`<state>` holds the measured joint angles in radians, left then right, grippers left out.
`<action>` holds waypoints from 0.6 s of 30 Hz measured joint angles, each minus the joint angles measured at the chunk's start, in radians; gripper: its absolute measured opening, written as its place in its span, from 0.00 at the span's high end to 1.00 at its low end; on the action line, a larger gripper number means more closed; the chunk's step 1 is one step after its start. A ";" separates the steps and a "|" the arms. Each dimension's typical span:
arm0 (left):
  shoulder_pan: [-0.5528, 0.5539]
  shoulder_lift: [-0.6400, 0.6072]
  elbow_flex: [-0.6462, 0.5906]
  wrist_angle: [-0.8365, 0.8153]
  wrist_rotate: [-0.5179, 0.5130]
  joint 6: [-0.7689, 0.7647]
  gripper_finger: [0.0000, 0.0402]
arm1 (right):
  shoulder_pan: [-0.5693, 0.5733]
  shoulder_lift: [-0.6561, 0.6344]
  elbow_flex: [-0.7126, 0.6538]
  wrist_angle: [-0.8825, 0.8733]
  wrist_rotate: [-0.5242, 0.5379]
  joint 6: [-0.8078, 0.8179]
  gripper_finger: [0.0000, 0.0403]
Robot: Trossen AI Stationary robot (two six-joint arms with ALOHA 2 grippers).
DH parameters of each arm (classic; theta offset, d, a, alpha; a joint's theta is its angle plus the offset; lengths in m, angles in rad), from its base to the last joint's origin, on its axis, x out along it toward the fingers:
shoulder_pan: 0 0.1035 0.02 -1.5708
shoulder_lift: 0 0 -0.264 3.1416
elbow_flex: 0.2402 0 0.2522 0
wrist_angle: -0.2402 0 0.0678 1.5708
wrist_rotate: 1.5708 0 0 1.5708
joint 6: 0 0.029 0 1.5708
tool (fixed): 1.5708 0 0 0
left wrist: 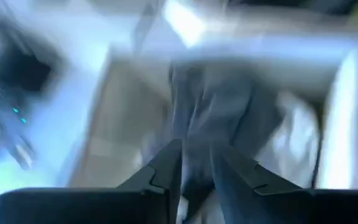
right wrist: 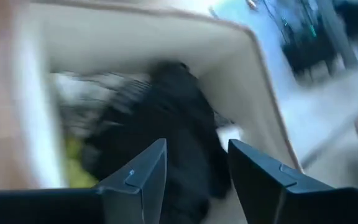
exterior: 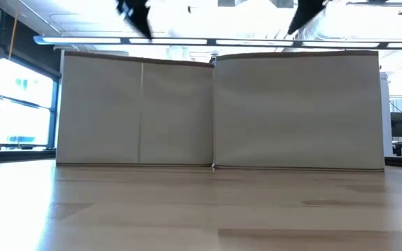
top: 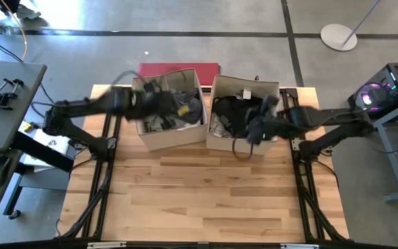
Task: Sort clothes
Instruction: Adjust the laundry organizers
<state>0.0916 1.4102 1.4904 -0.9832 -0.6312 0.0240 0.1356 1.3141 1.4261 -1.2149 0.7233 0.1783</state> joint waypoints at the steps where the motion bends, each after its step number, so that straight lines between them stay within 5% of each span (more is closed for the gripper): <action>1: 0.066 -0.005 0.001 -0.050 0.069 -0.029 0.83 | -0.038 -0.012 0.000 -0.021 0.001 0.027 0.61; 4: 0.258 -0.013 0.002 -0.184 0.141 -0.114 0.90 | -0.150 -0.041 0.000 -0.117 -0.003 0.150 0.62; 13: 0.599 -0.010 -0.075 -0.514 0.016 -0.247 0.99 | -0.367 -0.064 0.000 -0.248 0.051 0.342 0.62; 18: 0.778 -0.010 -0.193 -0.438 0.214 -0.215 1.00 | -0.447 -0.064 -0.001 -0.348 0.018 0.397 0.62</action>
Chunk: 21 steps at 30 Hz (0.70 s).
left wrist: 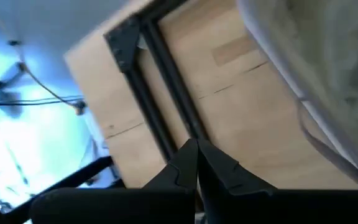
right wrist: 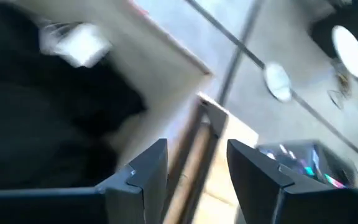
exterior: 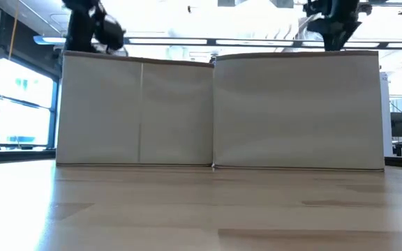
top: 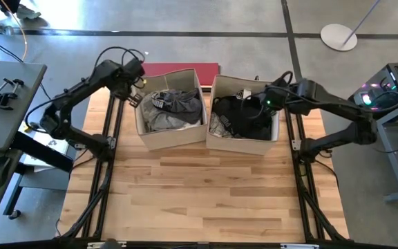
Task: Sort clothes
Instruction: Adjust the laundry organizers
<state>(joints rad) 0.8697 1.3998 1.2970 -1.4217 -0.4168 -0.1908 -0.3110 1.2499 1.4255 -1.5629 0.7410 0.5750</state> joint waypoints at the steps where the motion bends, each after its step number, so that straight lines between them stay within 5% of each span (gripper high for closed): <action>1: 0.020 0.000 -0.038 0.037 0.011 0.013 1.00 | -0.017 -0.001 -0.003 -0.017 0.018 0.027 0.62; 5: -0.017 0.005 -0.121 0.161 -0.053 0.012 1.00 | -0.106 -0.025 -0.074 0.027 0.110 0.015 0.62; 15: -0.018 0.015 -0.175 0.740 0.229 0.096 1.00 | -0.448 -0.020 -0.313 0.099 0.084 -0.168 0.62; 21: -0.031 0.063 -0.175 0.931 0.289 0.117 1.00 | -0.475 -0.047 -0.358 0.240 0.039 -0.223 0.62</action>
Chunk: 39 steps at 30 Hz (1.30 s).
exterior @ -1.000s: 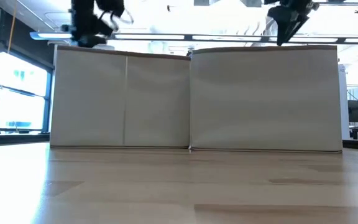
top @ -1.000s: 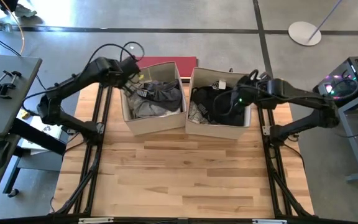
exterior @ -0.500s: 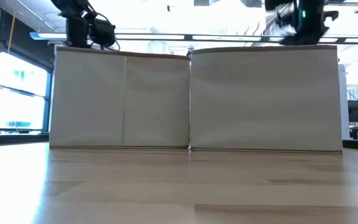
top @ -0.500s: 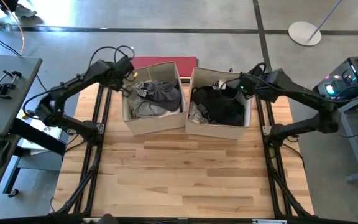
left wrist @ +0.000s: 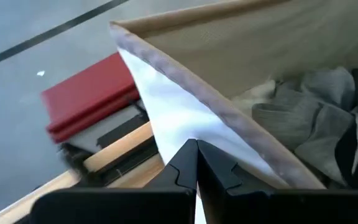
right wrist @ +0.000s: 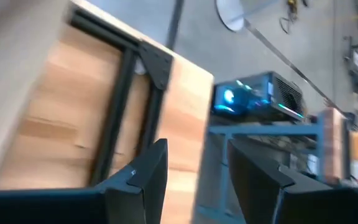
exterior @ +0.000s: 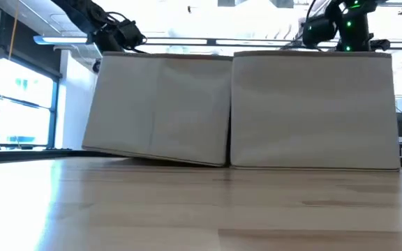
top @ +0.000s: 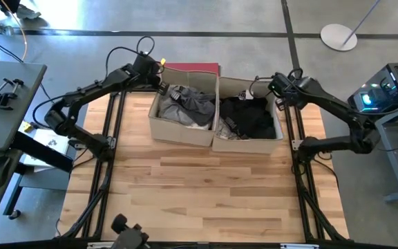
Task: Sort clothes
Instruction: Adjust the laundry organizers
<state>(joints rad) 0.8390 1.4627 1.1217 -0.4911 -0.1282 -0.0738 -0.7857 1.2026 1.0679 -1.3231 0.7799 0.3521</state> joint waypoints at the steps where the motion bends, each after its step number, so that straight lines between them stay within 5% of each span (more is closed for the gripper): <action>1: -0.004 0.009 0.000 0.014 0.005 0.003 1.00 | 0.002 -0.012 -0.001 0.021 -0.013 -0.009 0.62; 8: -0.025 -0.032 0.011 0.008 -0.050 0.068 1.00 | 0.014 -0.074 -0.001 0.214 -0.176 -0.048 0.62; 19: -0.083 -0.369 0.045 -0.088 -0.138 0.176 1.00 | 0.091 0.100 -0.017 0.507 -0.242 -0.031 0.62; 25: -0.153 -0.491 0.035 -0.108 0.061 0.303 1.00 | 0.106 0.120 0.046 0.525 -0.290 -0.094 0.62; 32: -0.455 -0.631 0.035 -0.082 0.029 0.257 1.00 | 0.184 -0.040 0.262 0.236 -0.284 -0.136 0.62; 36: -0.716 -0.705 0.008 -0.085 0.001 0.243 1.00 | 0.380 -0.221 0.256 0.147 -0.363 -0.062 0.68; 39: -0.949 -0.758 -0.093 -0.001 -0.153 0.148 1.00 | 0.609 -0.374 0.177 0.180 -0.425 0.063 0.79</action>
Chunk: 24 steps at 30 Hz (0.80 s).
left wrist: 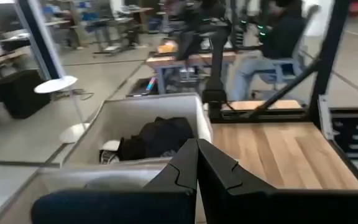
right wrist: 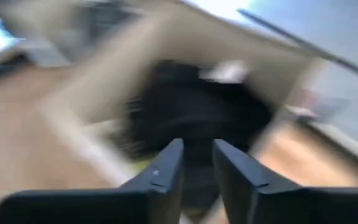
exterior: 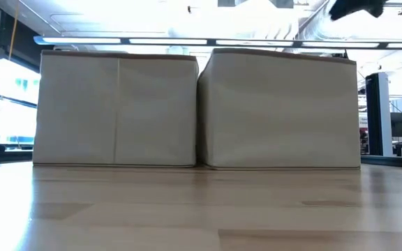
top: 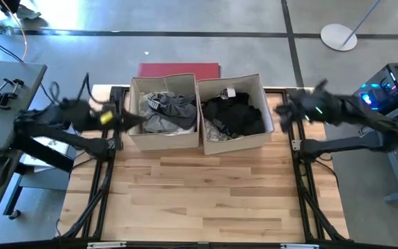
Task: Sort clothes
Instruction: Adjust the laundry organizers
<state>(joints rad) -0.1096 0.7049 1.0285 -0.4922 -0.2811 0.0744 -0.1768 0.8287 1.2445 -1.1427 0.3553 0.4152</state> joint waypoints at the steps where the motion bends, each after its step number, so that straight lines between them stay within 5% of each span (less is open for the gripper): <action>1: -0.073 -0.015 -0.040 0.026 -0.084 -0.019 1.00 | 0.087 -0.048 -0.038 0.029 -0.001 0.038 0.83; 5: -0.339 -0.018 -0.169 0.058 -0.250 -0.082 1.00 | 0.366 -0.201 -0.217 0.187 -0.003 0.120 0.98; 12: -0.629 0.177 -0.242 -0.003 -0.429 -0.382 1.00 | 0.618 -0.242 -0.539 0.609 -0.131 0.005 0.98; 18: -0.581 0.335 -0.275 -0.116 -0.499 -0.506 1.00 | 0.626 -0.101 -0.754 0.885 -0.055 -0.010 0.99; 24: -0.373 0.348 -0.358 -0.058 -0.424 -0.361 1.00 | 0.538 0.077 -0.868 1.115 0.100 -0.066 1.00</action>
<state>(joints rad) -0.4821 1.0531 0.6708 -0.5504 -0.7047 -0.2868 0.3612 0.9057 0.3763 -0.0281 0.4558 0.3490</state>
